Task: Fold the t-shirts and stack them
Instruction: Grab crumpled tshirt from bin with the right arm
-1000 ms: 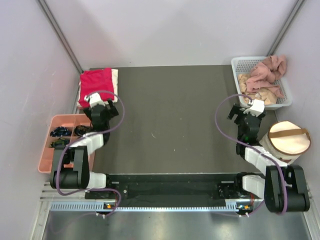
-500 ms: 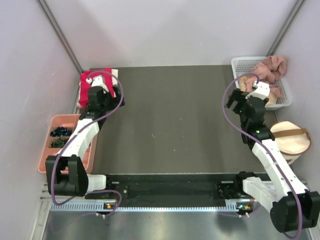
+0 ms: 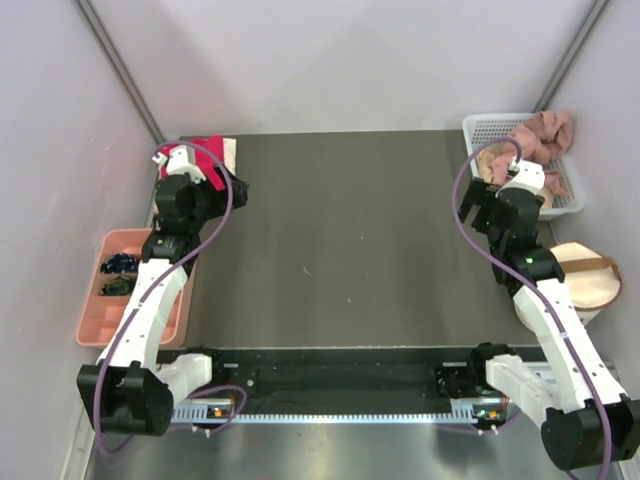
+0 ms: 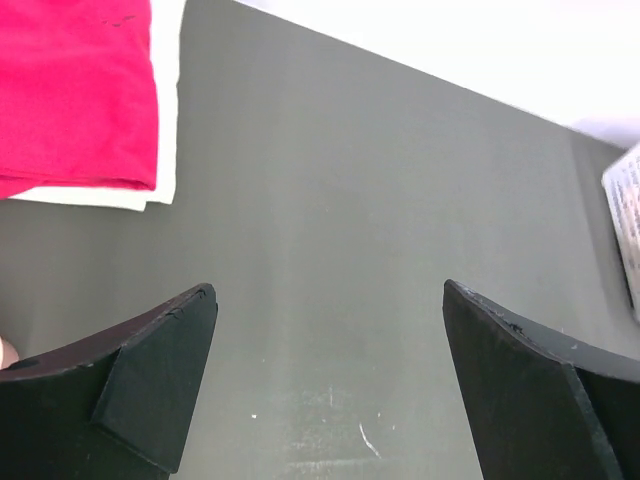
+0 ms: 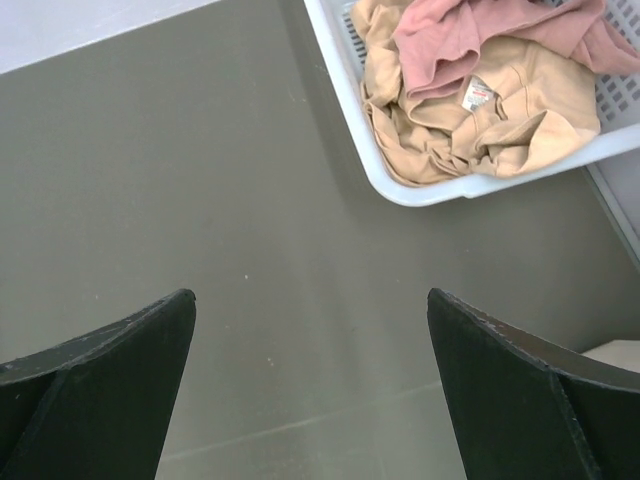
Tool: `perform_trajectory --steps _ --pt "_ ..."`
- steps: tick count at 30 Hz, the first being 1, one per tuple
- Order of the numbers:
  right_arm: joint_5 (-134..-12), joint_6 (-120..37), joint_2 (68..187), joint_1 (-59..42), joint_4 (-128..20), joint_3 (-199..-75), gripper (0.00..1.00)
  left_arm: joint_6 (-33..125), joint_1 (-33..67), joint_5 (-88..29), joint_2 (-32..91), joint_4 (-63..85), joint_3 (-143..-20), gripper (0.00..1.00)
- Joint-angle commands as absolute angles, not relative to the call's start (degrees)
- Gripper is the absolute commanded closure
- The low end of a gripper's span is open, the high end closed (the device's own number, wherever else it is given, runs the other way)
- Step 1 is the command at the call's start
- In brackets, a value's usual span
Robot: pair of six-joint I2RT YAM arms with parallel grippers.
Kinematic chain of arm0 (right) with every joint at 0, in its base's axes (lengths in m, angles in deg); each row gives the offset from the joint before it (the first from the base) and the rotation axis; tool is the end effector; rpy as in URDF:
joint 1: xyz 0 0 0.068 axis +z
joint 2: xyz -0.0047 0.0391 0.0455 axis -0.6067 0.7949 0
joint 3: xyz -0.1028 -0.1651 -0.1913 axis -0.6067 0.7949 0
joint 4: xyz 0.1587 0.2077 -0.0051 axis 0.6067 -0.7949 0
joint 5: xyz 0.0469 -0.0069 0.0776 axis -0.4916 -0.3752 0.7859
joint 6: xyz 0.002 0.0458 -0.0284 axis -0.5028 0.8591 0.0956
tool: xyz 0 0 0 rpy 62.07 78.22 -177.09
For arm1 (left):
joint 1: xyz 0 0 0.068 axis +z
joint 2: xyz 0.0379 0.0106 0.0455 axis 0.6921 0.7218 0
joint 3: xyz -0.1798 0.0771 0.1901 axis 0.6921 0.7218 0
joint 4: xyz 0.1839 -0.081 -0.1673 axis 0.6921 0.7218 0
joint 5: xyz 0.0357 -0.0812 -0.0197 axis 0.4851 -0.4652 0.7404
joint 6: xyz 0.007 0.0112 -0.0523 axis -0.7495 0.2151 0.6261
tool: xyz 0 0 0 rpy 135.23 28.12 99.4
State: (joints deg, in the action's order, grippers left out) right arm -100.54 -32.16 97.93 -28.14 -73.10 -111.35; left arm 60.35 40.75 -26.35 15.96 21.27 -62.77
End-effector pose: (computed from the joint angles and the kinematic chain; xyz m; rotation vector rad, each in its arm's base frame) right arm 0.2015 0.0206 0.3342 0.3379 1.8936 -0.0336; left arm 0.2516 -0.0165 0.3383 -0.3108 1.8573 -0.4291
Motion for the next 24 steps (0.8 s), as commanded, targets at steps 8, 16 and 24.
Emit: perform_trajectory --steps 8,16,24 --pt "-102.0 -37.8 104.9 -27.7 -76.5 -122.3 0.01 50.4 38.1 -29.0 19.4 32.2 -69.8 0.01" --pt "-109.4 -39.6 123.8 -27.8 -78.0 -136.4 0.01 51.5 23.1 -21.9 17.7 32.5 -65.2 0.01" --pt "-101.5 -36.8 142.8 -41.4 -82.1 -154.6 0.01 52.4 20.0 -18.9 16.3 34.2 -60.6 0.02"
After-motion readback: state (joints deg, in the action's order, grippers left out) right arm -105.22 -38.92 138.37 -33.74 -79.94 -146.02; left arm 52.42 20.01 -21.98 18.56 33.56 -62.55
